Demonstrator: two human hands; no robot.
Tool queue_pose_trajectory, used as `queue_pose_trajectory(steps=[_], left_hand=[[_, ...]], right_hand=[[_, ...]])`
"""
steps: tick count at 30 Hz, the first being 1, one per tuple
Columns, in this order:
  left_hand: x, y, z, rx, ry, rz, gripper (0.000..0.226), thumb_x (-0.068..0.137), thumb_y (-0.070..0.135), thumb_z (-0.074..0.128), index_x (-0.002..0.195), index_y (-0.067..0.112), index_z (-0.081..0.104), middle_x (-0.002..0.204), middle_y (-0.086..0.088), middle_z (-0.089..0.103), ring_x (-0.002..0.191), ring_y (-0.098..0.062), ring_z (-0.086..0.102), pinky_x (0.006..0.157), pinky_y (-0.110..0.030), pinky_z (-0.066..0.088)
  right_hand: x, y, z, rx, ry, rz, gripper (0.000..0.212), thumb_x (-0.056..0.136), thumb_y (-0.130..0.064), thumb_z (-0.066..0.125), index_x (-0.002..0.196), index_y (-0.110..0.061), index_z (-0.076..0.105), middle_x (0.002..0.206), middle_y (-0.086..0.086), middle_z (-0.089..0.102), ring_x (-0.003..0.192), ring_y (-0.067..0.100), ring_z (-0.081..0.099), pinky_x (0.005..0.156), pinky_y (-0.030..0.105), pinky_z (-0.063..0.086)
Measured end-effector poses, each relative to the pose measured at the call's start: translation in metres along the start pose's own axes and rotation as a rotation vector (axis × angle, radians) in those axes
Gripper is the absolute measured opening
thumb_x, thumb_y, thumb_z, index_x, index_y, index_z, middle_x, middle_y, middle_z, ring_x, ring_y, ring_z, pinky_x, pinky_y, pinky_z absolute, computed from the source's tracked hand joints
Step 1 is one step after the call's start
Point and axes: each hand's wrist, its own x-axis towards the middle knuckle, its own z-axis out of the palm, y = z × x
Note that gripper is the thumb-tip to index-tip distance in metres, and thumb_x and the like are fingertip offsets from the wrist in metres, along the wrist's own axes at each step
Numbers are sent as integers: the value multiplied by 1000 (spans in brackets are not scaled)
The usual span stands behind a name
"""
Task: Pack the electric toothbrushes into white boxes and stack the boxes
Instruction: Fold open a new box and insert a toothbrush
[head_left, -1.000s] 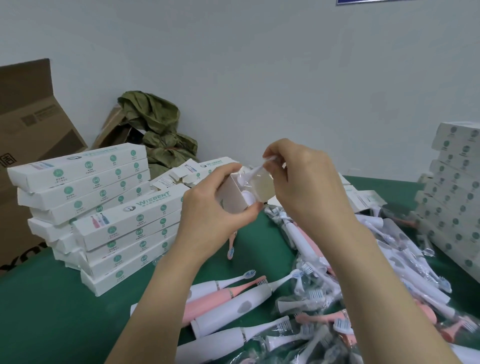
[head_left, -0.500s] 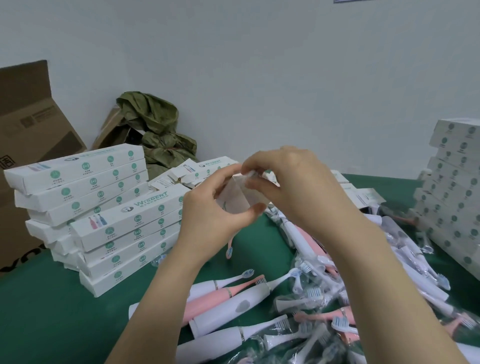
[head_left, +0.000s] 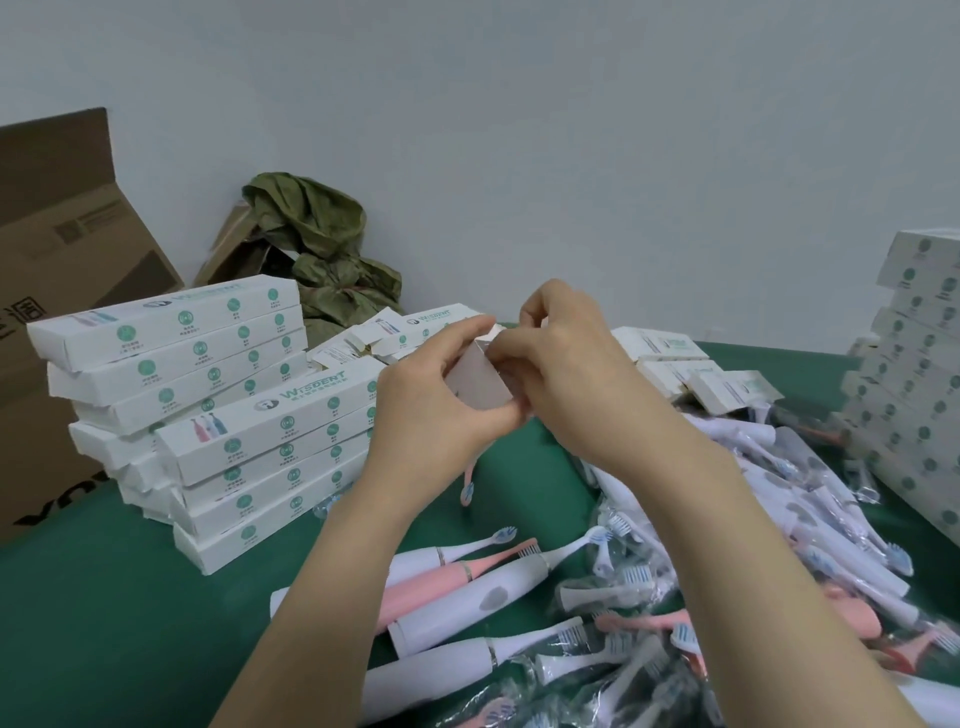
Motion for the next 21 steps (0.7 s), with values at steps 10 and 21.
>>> queue_pose_trajectory(steps=[10,21], left_hand=[[33,25,-40,117,161,-8,67,64,44,83,123,21,62,110,13,63,97,4,59,89,-17,46],[13,-4,-77,378,50,-166,50,64,39,82,110,28,68,97,18,62,100,-6,57,84,-21,40]], right_hand=[[-10,22,30,33,-64,265,29,89,-3,43,102,-15,66,100,1,67,87,13,58,64,12,35],[8,2,133,230,-640,18,51,85,10,43,129,-14,53,128,-3,58,109,6,51,88,-6,19]])
